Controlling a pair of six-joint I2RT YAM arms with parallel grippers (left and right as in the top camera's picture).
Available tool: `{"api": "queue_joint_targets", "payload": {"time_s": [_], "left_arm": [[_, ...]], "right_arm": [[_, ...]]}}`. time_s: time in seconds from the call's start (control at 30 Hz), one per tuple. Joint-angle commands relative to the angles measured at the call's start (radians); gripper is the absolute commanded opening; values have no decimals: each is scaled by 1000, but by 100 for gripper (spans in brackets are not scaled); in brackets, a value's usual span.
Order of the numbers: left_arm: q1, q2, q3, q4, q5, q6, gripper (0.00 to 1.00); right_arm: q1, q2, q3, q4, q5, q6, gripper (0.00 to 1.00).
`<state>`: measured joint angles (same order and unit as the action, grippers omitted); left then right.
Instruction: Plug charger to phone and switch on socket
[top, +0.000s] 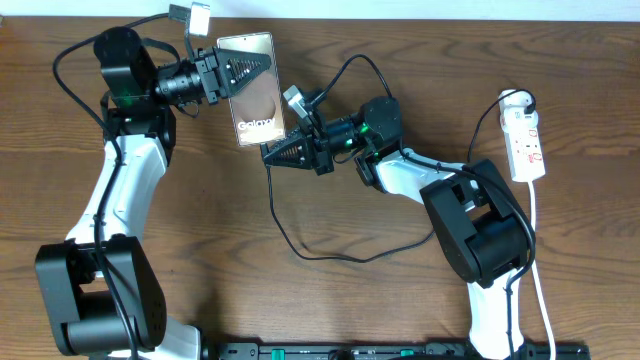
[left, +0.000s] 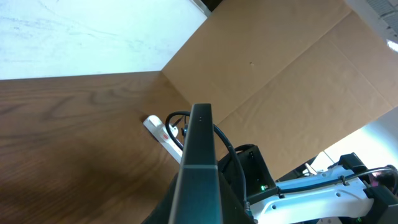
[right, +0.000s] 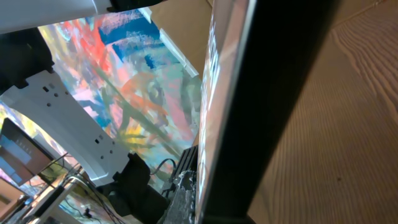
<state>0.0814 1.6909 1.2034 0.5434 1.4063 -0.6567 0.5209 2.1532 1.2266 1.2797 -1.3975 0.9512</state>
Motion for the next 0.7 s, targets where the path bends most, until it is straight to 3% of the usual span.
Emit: {"api": "queue_joint_targets", "payload": {"time_s": [0.0, 0.13, 0.43, 0.67], "left_arm": [[-15, -11, -3, -10, 126, 37, 8], [-14, -11, -3, -10, 119, 36, 7], [-14, -11, -3, -10, 119, 40, 7], [-13, -11, -3, -10, 115, 56, 7]], "right_arm": [[-29, -15, 56, 22, 164, -1, 1], [-29, -15, 56, 18, 161, -1, 2], [-29, -15, 56, 10, 130, -2, 30], [-29, -15, 56, 11, 118, -2, 69]]}}
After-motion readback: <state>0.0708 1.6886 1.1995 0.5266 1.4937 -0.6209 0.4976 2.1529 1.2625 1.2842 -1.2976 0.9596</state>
